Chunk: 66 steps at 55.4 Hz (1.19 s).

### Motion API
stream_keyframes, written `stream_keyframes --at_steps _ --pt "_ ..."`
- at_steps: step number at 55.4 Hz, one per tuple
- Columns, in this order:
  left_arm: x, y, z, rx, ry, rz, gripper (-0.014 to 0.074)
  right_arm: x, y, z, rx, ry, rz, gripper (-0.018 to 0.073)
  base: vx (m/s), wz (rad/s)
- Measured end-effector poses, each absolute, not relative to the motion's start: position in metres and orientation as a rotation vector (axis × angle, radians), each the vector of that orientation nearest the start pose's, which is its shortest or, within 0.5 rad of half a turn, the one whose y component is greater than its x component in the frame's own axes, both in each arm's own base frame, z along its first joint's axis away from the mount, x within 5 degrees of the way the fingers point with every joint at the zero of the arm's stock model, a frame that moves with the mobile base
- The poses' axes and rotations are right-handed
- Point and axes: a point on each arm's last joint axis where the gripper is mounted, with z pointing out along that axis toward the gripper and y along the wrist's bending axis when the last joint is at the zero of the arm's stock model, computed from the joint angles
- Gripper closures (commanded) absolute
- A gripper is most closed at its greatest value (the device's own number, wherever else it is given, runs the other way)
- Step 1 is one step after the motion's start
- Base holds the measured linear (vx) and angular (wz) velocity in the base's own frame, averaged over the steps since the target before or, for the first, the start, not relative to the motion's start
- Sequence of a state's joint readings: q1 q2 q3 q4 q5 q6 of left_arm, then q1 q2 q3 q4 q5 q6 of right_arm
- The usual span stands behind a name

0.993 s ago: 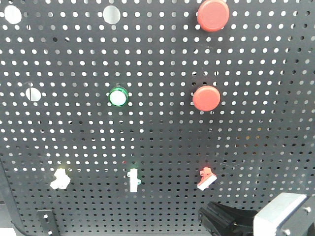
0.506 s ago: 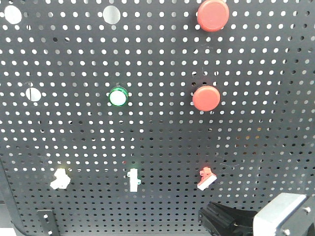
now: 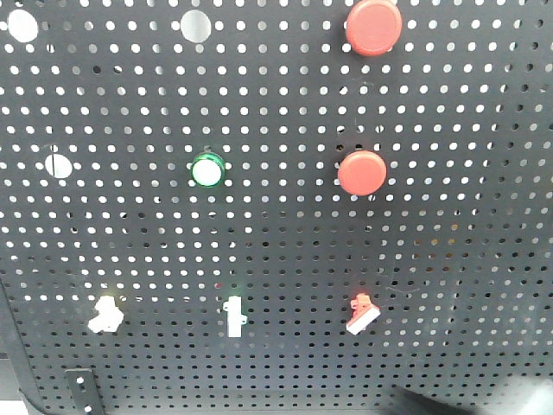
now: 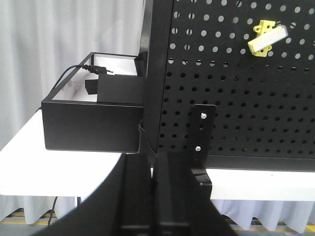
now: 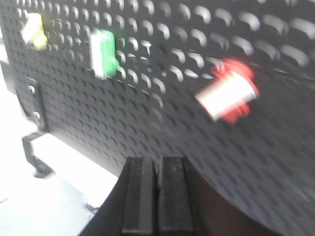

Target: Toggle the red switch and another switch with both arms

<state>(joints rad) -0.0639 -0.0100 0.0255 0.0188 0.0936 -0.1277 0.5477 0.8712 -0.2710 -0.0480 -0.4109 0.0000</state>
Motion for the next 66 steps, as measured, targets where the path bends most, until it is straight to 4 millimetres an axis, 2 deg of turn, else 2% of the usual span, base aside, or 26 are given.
stream_keyframes --at_steps 12,20,29,39,66 --pt "0.057 -0.003 0.197 -0.037 1.594 -0.133 0.0594 0.093 0.028 0.238 -0.253 1.492 0.203 0.0566 0.0 0.0" --pt "0.057 -0.003 0.197 -0.037 1.594 -0.133 0.0594 0.069 0.009 0.225 -0.148 1.551 0.063 0.0566 0.0 0.0" --pt "0.057 -0.003 0.197 -0.037 1.592 -0.133 0.0594 0.053 0.002 0.204 -0.131 1.714 -0.04 0.0566 0.0 0.0" --pt "0.057 -0.003 0.196 -0.037 1.595 -0.133 0.0594 0.055 0.001 0.18 -0.145 1.765 -0.075 0.0566 0.0 0.0" --pt "0.057 -0.003 0.196 -0.037 1.596 -0.133 0.0594 0.056 0.002 0.182 -0.113 1.73 -0.034 0.0566 0.0 0.0"
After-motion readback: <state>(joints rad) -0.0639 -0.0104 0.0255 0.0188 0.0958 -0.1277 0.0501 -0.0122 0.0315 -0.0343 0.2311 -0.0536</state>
